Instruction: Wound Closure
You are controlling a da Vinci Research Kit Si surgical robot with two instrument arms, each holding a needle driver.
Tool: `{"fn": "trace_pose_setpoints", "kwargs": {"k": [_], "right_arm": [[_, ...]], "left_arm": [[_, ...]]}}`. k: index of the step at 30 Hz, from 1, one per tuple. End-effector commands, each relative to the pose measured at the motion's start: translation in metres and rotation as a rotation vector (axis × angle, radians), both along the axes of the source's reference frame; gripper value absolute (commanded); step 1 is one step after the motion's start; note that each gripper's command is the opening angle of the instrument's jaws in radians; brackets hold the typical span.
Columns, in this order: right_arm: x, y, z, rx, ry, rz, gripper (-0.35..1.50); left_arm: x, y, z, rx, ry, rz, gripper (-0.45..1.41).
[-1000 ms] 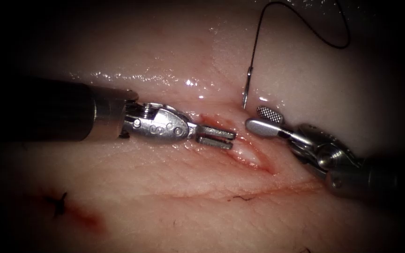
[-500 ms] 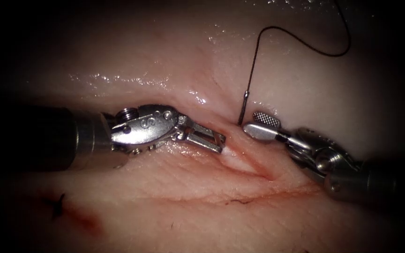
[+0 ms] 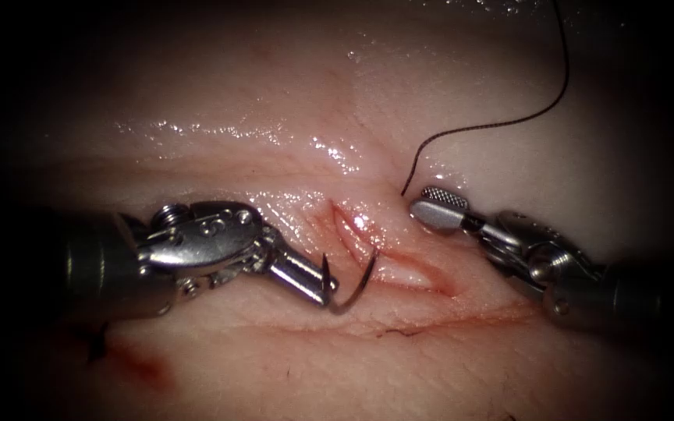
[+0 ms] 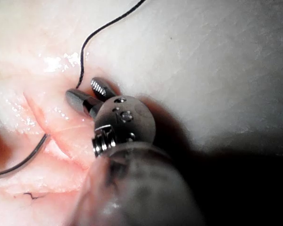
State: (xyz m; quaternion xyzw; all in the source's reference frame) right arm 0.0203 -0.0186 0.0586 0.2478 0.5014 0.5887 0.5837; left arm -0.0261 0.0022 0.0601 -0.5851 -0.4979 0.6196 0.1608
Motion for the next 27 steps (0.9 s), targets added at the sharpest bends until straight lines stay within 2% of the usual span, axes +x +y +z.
{"fn": "trace_pose_setpoints", "kwargs": {"k": [1,4,10,13,15,19,22,27], "right_arm": [[0.0008,-0.0003,0.0004,0.006,0.004,-0.002,0.22],[0.0008,-0.0003,0.0005,0.009,0.001,-0.008,0.20],[0.0006,-0.0004,0.0004,0.010,0.007,-0.016,0.24],[0.0002,-0.0005,0.0001,0.014,0.016,-0.028,0.14],[-0.0002,-0.0004,-0.0006,0.023,0.028,-0.042,0.14],[-0.0007,-0.0001,-0.0017,0.042,0.033,-0.057,0.17],[-0.0013,0.0003,-0.0034,0.065,0.040,-0.099,0.20],[-0.0015,0.0006,-0.0048,0.036,0.018,-0.151,0.00]], "left_arm": [[-0.0003,-0.0001,0.0003,0.012,0.003,0.003,-0.45],[0.0004,0.0005,-0.0016,0.043,-0.003,0.013,-0.45],[0.0009,0.0008,-0.0031,0.032,-0.025,0.013,-0.45],[0.0011,0.0008,-0.0040,-0.056,-0.066,-0.013,-0.45],[0.0014,0.0006,-0.0051,-0.162,-0.104,-0.051,-0.45],[0.0017,0.0007,-0.0064,-0.271,-0.144,-0.089,-0.45],[0.0020,0.0013,-0.0080,-0.449,-0.195,-0.153,-0.45],[0.0020,0.0023,-0.0087,-0.592,-0.197,-0.212,-0.45]]}}
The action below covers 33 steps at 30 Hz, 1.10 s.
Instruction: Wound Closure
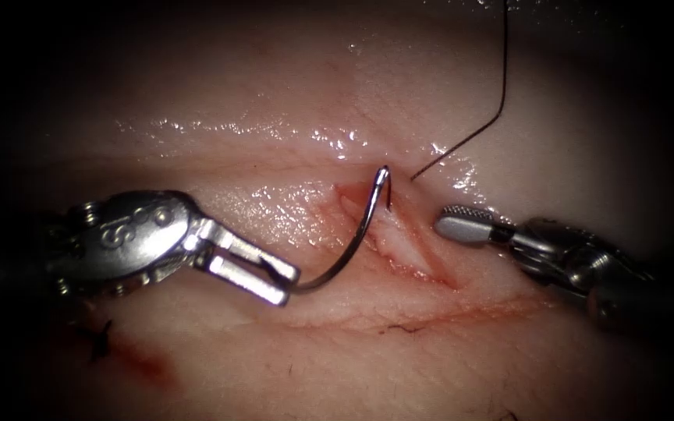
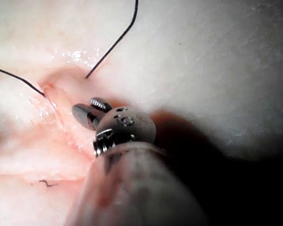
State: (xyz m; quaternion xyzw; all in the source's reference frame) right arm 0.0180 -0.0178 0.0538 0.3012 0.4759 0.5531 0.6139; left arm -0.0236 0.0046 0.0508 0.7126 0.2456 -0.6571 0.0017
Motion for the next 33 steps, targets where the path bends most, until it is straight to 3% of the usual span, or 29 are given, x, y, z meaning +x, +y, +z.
{"fn": "trace_pose_setpoints", "kwargs": {"k": [1,4,9,13,16,19,22,27,33], "right_arm": [[0.0008,0.0000,-0.0002,-0.022,-0.006,-0.024,-0.05],[0.0010,0.0003,-0.0011,-0.065,-0.026,-0.070,-0.33],[0.0012,0.0015,-0.0025,-0.108,-0.038,-0.090,-0.35],[0.0012,0.0023,-0.0047,-0.151,0.047,-0.068,-0.35],[0.0015,0.0028,-0.0064,-0.143,0.059,-0.041,0.49],[0.0018,0.0032,-0.0080,-0.130,0.062,-0.023,0.66],[0.0021,0.0034,-0.0092,-0.124,0.074,-0.011,0.49],[0.0022,0.0034,-0.0094,-0.124,0.063,0.002,0.36],[0.0011,0.0038,-0.0095,-0.107,0.040,0.023,0.29]], "left_arm": [[-0.0005,0.0002,0.0005,-0.031,0.004,-0.018,-0.45],[-0.0007,0.0009,0.0005,-0.099,0.015,-0.059,-0.45],[-0.0012,0.0016,0.0004,-0.184,0.050,-0.117,-0.45],[-0.0019,0.0020,0.0004,-0.262,0.099,-0.178,-0.45],[-0.0025,0.0021,0.0005,-0.298,0.120,-0.214,-0.45],[-0.0033,0.0020,0.0006,-0.344,0.138,-0.241,-0.45],[-0.0039,0.0020,0.0005,-0.380,0.147,-0.284,-0.45],[-0.0037,0.0051,-0.0013,-0.395,0.122,-0.375,-0.45],[-0.0046,0.0028,-0.0002,-0.434,0.140,-0.334,-0.45]]}}
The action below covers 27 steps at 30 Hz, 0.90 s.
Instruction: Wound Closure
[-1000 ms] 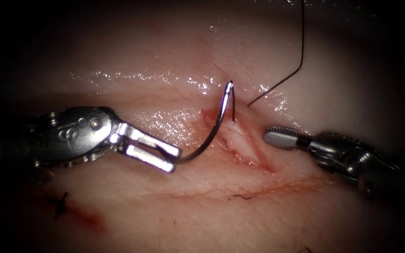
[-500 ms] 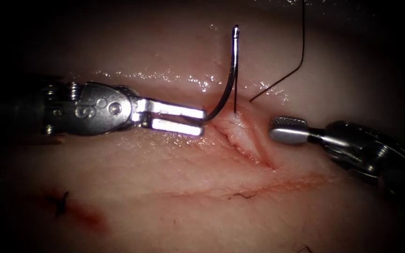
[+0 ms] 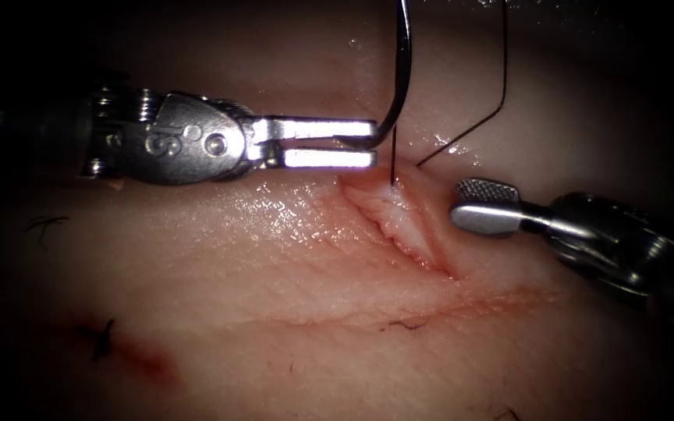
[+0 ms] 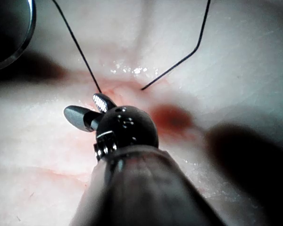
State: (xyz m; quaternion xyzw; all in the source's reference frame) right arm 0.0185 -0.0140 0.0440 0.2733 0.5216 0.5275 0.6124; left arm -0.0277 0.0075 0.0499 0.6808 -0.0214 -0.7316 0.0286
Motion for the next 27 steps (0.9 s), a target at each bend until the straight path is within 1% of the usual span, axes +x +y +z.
{"fn": "trace_pose_setpoints", "kwargs": {"k": [1,3,4,6,8,9,10,11,12,14,16,19,21,22,27], "right_arm": [[0.0006,0.0000,0.0002,0.002,-0.002,-0.001,0.29],[0.0002,0.0001,0.0002,0.006,-0.018,0.001,0.32],[0.0002,0.0001,0.0002,0.006,-0.018,0.001,0.32],[0.0001,0.0001,0.0001,0.012,-0.017,0.003,0.42],[0.0000,0.0002,0.0002,0.014,-0.023,0.000,0.59],[-0.0001,0.0002,0.0002,0.022,-0.025,-0.001,0.71],[-0.0001,0.0002,0.0002,0.027,-0.024,0.001,0.91],[-0.0001,0.0002,0.0003,0.043,-0.022,0.005,0.99],[-0.0001,0.0001,0.0003,0.050,-0.025,0.003,1.03],[0.0000,0.0000,0.0003,0.059,-0.032,-0.003,1.08],[0.0000,-0.0001,0.0004,0.066,-0.036,-0.006,1.09],[0.0005,-0.0004,0.0008,0.093,-0.054,-0.013,1.13],[0.0008,-0.0005,0.0011,0.115,-0.060,-0.008,1.16],[0.0008,-0.0005,0.0011,0.115,-0.060,-0.008,1.16],[0.0020,-0.0007,0.0026,0.147,-0.058,-0.007,1.25]], "left_arm": [[-0.0005,0.0000,0.0007,-0.001,0.004,0.000,-0.45],[-0.0011,-0.0020,0.0023,-0.034,0.040,0.024,-0.45],[-0.0011,-0.0020,0.0023,-0.034,0.040,0.024,-0.45],[-0.0016,-0.0032,0.0036,-0.047,0.063,0.040,-0.45],[-0.0020,-0.0041,0.0048,-0.057,0.094,0.041,-0.45],[-0.0023,-0.0047,0.0055,-0.068,0.117,0.040,-0.45],[-0.0026,-0.0050,0.0060,-0.075,0.136,0.037,-0.45],[-0.0031,-0.0057,0.0070,-0.090,0.188,0.028,-0.45],[-0.0033,-0.0059,0.0074,-0.089,0.210,0.022,-0.45],[-0.0038,-0.0064,0.0081,-0.131,0.250,0.014,-0.45],[-0.0040,-0.0065,0.0084,-0.150,0.262,0.011,-0.45],[-0.0048,-0.0071,0.0090,-0.249,0.324,0.005,-0.45],[-0.0052,-0.0073,0.0091,-0.289,0.341,0.001,-0.45],[-0.0052,-0.0073,0.0091,-0.289,0.341,0.001,-0.45],[-0.0053,-0.0079,0.0093,-0.396,0.313,0.043,-0.45]]}}
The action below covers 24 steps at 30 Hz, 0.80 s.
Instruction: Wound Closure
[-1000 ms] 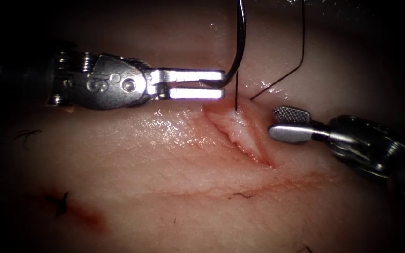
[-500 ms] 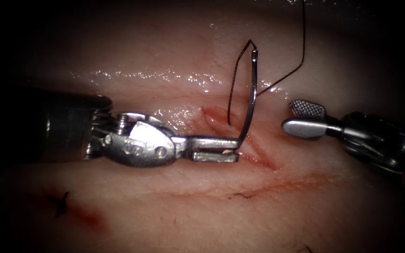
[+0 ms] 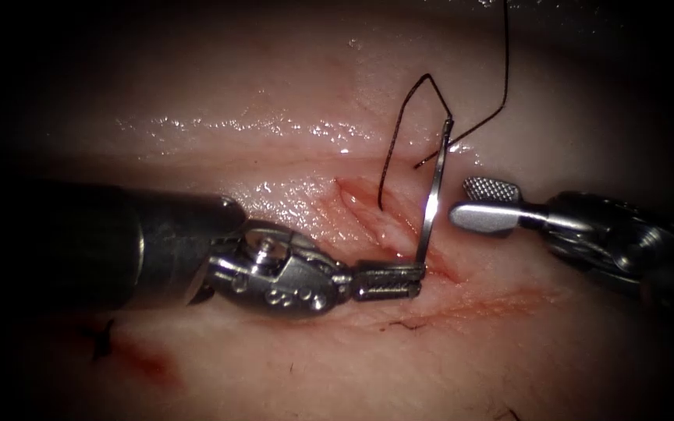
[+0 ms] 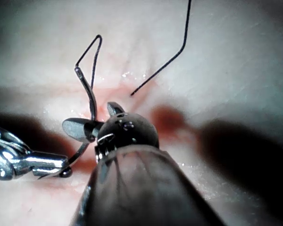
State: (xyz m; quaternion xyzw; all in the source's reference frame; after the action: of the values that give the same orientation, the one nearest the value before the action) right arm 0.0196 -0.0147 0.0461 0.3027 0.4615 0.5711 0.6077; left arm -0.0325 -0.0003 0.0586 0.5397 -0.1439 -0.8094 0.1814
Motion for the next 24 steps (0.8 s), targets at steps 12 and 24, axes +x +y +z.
{"fn": "trace_pose_setpoints", "kwargs": {"k": [12,24], "right_arm": [[0.0015,0.0001,0.0003,0.010,0.015,-0.004,1.21],[0.0037,-0.0008,0.0008,0.006,0.035,-0.021,0.91]], "left_arm": [[-0.0005,-0.0006,0.0007,-0.031,-0.022,0.031,-0.45],[-0.0006,-0.0008,0.0004,-0.029,-0.028,0.032,-0.45]]}}
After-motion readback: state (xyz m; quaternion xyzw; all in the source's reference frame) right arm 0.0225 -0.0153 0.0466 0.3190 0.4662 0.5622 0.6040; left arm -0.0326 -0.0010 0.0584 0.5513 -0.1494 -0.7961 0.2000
